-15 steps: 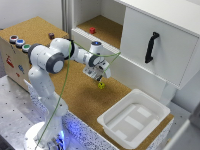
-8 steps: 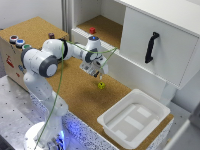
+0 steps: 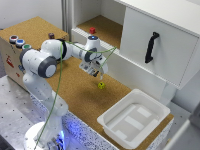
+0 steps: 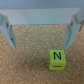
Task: Go slide the yellow block to the right
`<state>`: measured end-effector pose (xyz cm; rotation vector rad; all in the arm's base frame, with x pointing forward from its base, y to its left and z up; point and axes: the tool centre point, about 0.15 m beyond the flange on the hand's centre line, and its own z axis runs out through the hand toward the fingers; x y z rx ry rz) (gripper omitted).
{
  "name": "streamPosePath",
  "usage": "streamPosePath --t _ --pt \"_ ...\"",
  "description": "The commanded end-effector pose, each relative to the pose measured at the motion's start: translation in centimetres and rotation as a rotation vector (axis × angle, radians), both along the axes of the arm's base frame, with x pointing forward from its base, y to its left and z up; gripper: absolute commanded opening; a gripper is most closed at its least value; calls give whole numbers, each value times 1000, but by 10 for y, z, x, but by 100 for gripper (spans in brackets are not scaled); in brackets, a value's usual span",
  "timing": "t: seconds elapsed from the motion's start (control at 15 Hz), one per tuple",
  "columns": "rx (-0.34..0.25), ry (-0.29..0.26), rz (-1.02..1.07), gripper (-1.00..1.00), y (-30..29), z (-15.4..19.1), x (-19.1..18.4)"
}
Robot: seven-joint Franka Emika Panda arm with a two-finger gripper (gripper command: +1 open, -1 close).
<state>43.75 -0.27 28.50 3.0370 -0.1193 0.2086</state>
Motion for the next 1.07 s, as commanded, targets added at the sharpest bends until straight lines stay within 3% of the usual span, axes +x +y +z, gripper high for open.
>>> streamPosePath --t 0.0,0.2,0.4,0.53,0.93,1.0 --pt "41 0 -74 100 -61 -19 -6" --pt "79 17 -9 100 -77 -43 -10" --pt "72 6 82 100 -57 -55 -3" --pt "45 32 132 100 -39 -68 -1" --pt "26 38 138 100 -24 -88 7" --pt "9 29 118 -100 -26 -92 10"
